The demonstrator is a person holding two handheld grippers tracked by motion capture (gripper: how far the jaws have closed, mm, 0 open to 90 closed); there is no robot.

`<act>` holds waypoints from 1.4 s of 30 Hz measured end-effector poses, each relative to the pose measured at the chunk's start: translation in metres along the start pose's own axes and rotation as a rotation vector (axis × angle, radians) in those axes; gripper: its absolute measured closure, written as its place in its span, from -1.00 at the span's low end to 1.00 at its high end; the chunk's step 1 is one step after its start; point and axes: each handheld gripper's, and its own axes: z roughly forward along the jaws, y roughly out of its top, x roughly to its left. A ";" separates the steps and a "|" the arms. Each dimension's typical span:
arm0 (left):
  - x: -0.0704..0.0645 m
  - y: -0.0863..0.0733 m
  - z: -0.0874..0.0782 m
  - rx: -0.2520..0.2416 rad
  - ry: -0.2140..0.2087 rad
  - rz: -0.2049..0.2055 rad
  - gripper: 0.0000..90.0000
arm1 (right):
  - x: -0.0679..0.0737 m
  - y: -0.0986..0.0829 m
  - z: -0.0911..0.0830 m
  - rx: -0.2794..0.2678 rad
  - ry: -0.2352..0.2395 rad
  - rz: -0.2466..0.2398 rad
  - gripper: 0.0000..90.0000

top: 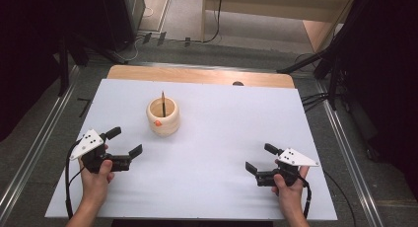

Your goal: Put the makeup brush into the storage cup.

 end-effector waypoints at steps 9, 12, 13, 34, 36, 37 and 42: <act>0.003 -0.006 -0.009 0.010 0.007 0.000 -1.00 | 0.000 0.000 0.000 0.000 0.000 -0.001 -1.00; 0.004 -0.007 -0.013 0.014 0.007 0.000 -1.00 | 0.000 0.000 0.000 0.001 0.000 0.000 -1.00; 0.004 -0.008 -0.013 0.011 0.008 -0.003 -1.00 | 0.000 0.000 0.000 0.000 0.000 -0.002 -1.00; 0.006 -0.014 -0.029 0.013 0.011 0.001 -1.00 | 0.001 -0.001 -0.002 0.002 -0.005 -0.010 -1.00; 0.006 -0.015 -0.032 0.012 0.013 0.001 -1.00 | 0.001 -0.001 -0.002 0.003 -0.008 -0.010 -1.00; 0.006 -0.016 -0.033 0.011 0.012 0.003 -1.00 | 0.001 -0.001 -0.003 0.001 -0.008 -0.009 -1.00; 0.007 -0.018 -0.040 0.016 0.014 0.008 -1.00 | 0.001 -0.001 -0.005 -0.002 -0.011 -0.010 -1.00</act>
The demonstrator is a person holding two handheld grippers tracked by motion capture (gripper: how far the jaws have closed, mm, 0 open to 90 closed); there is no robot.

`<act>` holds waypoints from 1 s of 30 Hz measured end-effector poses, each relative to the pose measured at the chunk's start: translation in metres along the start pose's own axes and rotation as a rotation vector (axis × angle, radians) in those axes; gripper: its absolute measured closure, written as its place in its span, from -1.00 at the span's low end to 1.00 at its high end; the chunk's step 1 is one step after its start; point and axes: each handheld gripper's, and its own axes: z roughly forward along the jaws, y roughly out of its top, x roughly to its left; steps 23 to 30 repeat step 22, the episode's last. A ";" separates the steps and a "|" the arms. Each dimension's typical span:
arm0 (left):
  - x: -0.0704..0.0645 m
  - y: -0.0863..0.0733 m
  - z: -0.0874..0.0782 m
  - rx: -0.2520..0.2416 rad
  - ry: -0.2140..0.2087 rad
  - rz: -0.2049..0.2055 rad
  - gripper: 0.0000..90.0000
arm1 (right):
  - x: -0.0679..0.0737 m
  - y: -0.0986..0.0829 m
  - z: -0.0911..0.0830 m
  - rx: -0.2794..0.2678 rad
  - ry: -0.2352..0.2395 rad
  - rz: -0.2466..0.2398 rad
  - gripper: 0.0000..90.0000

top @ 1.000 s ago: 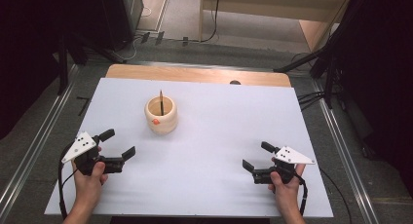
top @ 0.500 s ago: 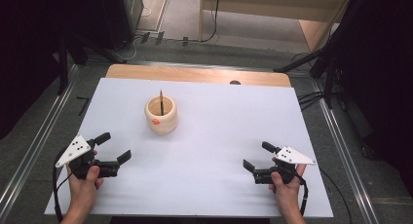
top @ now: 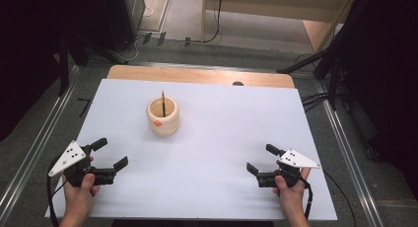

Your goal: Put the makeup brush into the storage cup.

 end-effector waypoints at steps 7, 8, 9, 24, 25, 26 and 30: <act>0.000 -0.003 -0.007 0.004 0.006 0.003 -1.00 | -0.001 0.000 -0.005 -0.011 -0.010 0.005 -1.00; 0.000 -0.004 -0.007 0.009 0.007 0.009 -1.00 | -0.001 0.000 -0.006 -0.011 -0.012 0.006 -1.00; -0.001 -0.005 -0.008 0.010 0.007 0.009 -1.00 | -0.002 0.000 -0.007 -0.014 -0.014 0.004 -1.00; 0.003 -0.009 -0.011 0.018 0.024 -0.006 -1.00 | 0.001 -0.003 -0.013 -0.010 -0.038 -0.002 -1.00; 0.003 -0.009 -0.011 0.018 0.024 -0.006 -1.00 | 0.001 -0.003 -0.013 -0.010 -0.038 -0.002 -1.00; 0.003 -0.009 -0.011 0.018 0.024 -0.006 -1.00 | 0.001 -0.003 -0.013 -0.010 -0.038 -0.002 -1.00; 0.003 -0.009 -0.011 0.018 0.024 -0.006 -1.00 | 0.001 -0.003 -0.013 -0.010 -0.038 -0.002 -1.00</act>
